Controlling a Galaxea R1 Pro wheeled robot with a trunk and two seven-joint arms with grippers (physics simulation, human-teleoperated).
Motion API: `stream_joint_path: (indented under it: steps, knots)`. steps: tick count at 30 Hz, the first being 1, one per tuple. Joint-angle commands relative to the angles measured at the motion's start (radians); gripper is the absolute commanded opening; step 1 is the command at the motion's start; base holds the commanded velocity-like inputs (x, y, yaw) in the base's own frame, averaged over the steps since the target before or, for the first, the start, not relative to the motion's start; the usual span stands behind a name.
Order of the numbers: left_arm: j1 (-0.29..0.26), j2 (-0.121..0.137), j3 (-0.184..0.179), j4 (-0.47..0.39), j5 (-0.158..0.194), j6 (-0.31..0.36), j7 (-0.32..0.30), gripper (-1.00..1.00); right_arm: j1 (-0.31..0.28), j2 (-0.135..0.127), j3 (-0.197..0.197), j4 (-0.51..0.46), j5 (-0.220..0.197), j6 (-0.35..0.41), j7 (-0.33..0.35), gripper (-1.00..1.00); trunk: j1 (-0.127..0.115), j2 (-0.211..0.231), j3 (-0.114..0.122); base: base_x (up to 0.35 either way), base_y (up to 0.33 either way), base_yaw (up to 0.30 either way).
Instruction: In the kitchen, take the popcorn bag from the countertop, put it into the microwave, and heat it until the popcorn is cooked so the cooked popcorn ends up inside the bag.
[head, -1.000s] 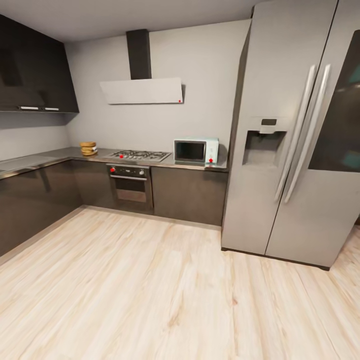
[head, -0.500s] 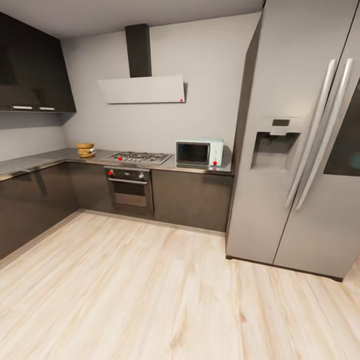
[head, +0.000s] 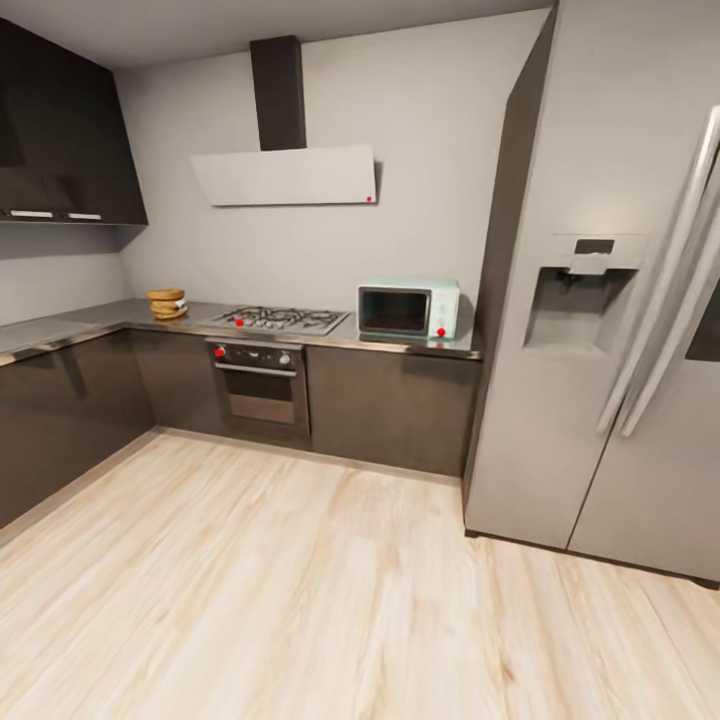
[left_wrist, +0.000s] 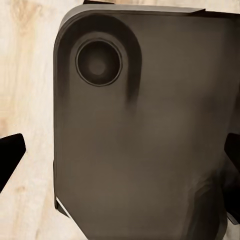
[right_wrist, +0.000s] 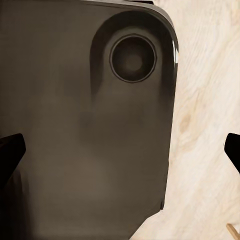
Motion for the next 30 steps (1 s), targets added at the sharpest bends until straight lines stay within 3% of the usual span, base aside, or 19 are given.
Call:
stream_joint_path:
  steps: [1,30]
  knots:
    - [0.0,0.0,0.001,0.0,0.007,-0.002,0.0,1.0,0.0,0.0,0.001,0.0,0.001,-0.003,0.0,1.0,0.001,0.0,-0.001,0.29,0.096,0.0]
    - [0.0,0.0,0.001,0.0,0.007,-0.002,0.0,1.0,0.0,0.0,-0.001,0.0,-0.001,-0.005,0.0,1.0,0.001,0.0,-0.001,0.29,0.032,0.0]
